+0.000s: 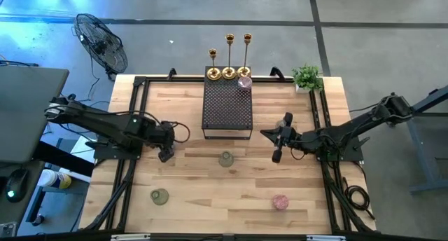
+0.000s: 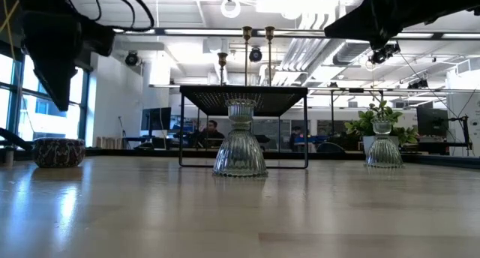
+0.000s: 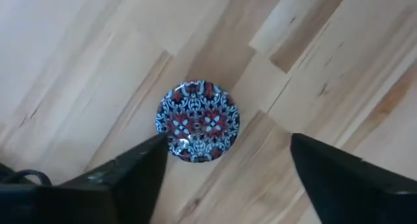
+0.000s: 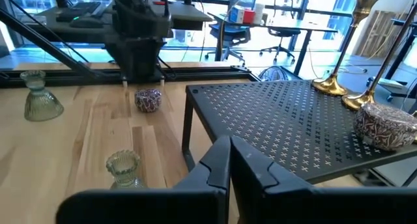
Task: Pick & Place candle stick holders
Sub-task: Put the red black scented candle on the shelf
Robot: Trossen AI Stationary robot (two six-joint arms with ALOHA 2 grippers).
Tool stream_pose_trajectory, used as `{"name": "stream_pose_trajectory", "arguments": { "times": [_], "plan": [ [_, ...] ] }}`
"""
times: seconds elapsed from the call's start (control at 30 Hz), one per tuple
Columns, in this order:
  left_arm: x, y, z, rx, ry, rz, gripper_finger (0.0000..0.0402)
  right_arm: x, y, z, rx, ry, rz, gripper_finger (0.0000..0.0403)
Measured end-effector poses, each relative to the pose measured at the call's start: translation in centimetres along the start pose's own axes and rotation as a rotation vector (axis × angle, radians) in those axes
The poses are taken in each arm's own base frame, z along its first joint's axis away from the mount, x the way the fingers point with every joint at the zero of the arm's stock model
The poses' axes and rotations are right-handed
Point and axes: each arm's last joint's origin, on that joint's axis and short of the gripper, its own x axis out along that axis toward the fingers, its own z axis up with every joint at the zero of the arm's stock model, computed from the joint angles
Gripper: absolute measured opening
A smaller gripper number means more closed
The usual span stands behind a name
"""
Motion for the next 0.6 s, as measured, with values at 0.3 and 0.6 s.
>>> {"name": "stream_pose_trajectory", "arguments": {
  "times": [0.3, 0.6],
  "plan": [
    [1.3, -1.0, 0.6, 0.079, 0.038, -0.008, 0.0347, 0.0, 0.0, 0.0, 0.004, -0.003, 0.003, 0.0002],
    [1.4, -1.2, 0.7, 0.028, 0.031, -0.032, 0.0342, 0.0, 0.0, 0.0, 0.005, -0.004, 0.004, 0.0001]
  ]
}}
